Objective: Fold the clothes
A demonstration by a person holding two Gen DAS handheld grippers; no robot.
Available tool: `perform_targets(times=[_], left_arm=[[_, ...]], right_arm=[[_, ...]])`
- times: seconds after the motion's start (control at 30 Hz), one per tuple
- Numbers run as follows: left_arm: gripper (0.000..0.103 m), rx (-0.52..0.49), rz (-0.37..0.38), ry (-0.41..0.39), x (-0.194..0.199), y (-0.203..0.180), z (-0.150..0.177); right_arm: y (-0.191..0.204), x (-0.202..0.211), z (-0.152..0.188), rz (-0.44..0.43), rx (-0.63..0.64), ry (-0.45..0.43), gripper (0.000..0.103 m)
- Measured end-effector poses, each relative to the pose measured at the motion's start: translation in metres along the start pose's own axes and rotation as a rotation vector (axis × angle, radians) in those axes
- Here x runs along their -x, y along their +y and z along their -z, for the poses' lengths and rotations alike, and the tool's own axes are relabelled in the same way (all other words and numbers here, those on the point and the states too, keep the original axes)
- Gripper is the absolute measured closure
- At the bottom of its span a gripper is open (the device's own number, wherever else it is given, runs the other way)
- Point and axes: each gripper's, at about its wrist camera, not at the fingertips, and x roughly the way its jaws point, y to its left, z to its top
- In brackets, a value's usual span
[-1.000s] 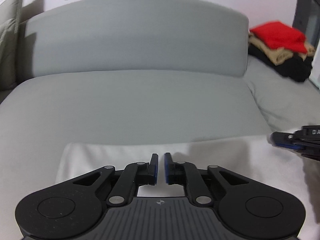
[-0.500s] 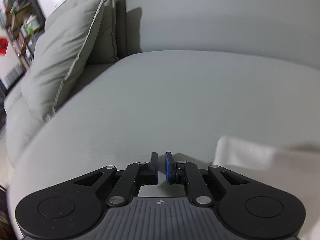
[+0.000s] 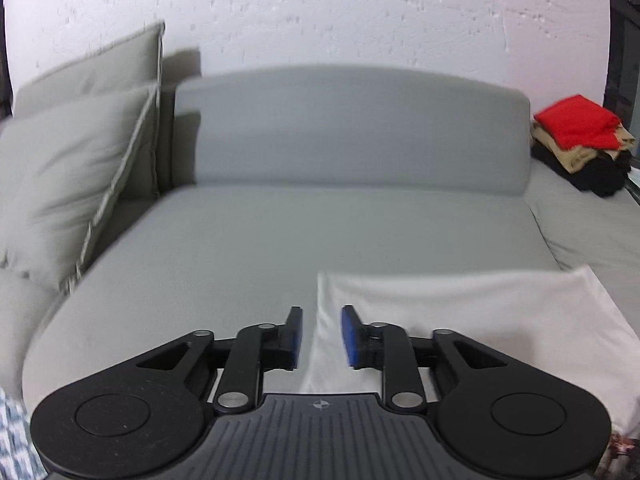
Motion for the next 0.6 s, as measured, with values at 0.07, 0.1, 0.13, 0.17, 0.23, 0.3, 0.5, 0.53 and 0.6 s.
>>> perform_targets(times=[0.07,0.1,0.13,0.17,0.23,0.3,0.5,0.53,0.6], left_arm=[[0.082,0.012,0.009,0.074,-0.011,0.001,0.012],[0.088,0.019,0.012,0.111,-0.018,-0.002,0.017],[0.089,0.025,0.016,0.147,-0.026,-0.006,0.022],[0.09,0.038,0.033,0.16,-0.034,-0.006,0.024],[0.094,0.055,0.06,0.162,-0.048,-0.013,0.024],[0.094,0.073,0.083,0.163,-0.064,-0.018,0.021],[0.094,0.074,0.132,0.136,-0.112,-0.056,0.001],[0.094,0.071,0.144,0.138,-0.12,-0.063,-0.002],[0.094,0.064,0.181,0.139,-0.137,-0.079,-0.004]], right_arm=[[0.0,0.005,0.01,-0.029,-0.009,0.068,0.075],[0.001,-0.001,0.017,-0.041,0.003,0.115,0.075],[0.003,-0.007,0.025,-0.053,0.016,0.163,0.075],[0.004,-0.013,0.033,-0.067,0.029,0.208,0.075],[0.01,-0.031,0.048,-0.104,0.058,0.277,0.086],[0.017,-0.055,0.058,-0.138,0.062,0.326,0.089],[0.027,-0.127,0.073,-0.201,-0.06,0.344,0.088],[0.034,-0.137,0.075,-0.22,-0.048,0.344,0.088],[0.047,-0.155,0.08,-0.26,-0.022,0.344,0.088]])
